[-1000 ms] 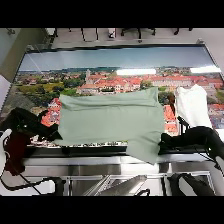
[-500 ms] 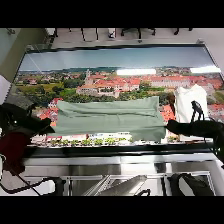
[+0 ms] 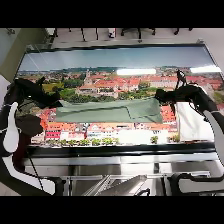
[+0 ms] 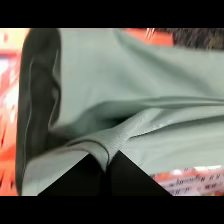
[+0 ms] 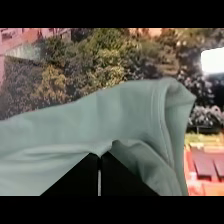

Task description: Fold the shirts.

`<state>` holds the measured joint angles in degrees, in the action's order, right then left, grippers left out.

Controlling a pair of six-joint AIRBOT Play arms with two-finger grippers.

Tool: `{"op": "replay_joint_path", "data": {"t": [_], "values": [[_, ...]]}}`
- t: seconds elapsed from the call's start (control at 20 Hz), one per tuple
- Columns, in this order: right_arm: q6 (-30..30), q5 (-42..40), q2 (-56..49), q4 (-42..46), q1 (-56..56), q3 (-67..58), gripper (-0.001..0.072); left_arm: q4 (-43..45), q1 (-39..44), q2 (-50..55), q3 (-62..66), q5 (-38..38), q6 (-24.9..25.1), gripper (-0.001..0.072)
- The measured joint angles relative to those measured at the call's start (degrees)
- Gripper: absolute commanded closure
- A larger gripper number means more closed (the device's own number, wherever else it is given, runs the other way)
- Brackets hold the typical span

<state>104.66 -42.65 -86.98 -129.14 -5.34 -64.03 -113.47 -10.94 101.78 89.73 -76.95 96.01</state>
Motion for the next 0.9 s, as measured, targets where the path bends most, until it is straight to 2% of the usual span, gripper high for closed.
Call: {"op": "replay_joint_path", "data": {"t": [0.15, 0.2, 0.25, 0.3, 0.35, 0.45, 0.7, 0.9], "values": [[0.3, 0.4, -5.3, -0.2, 0.7, -4.3, 0.0691, -0.4, 1.0, 6.0, 6.6, -1.2, -1.1, 0.0690], [0.4, 0.6, -6.2, -0.2, 0.7, -5.0, 0.0678, -0.4, 1.2, 7.6, 8.6, -2.1, -1.1, 0.0593], [0.4, 0.6, -6.9, -0.2, 0.8, -5.5, 0.0533, -0.4, 1.4, 9.1, 10.3, -3.1, -1.1, 0.0257], [0.4, 0.5, -7.3, 0.0, 0.8, -5.9, 0.0366, -0.5, 1.6, 10.2, 11.8, -4.2, -1.3, 0.0071], [0.5, 0.0, -7.6, 0.5, 0.7, -6.4, 0.0274, -0.5, 1.7, 11.1, 13.1, -5.3, -1.6, 0.0064], [0.6, -3.1, -8.0, 1.9, 0.1, -7.9, 0.0034, -0.6, 2.0, 12.3, 15.5, -7.7, -1.7, 0.0064], [0.7, -17.3, -8.7, 6.6, -5.5, -11.9, 0.0020, -0.6, 1.2, 13.2, 23.3, -14.1, -2.8, 0.0064], [3.7, -24.7, -11.3, 4.8, -9.5, -12.7, 0.0020, -0.6, -1.1, 11.0, 25.7, -18.0, -5.6, 0.0064]]}}
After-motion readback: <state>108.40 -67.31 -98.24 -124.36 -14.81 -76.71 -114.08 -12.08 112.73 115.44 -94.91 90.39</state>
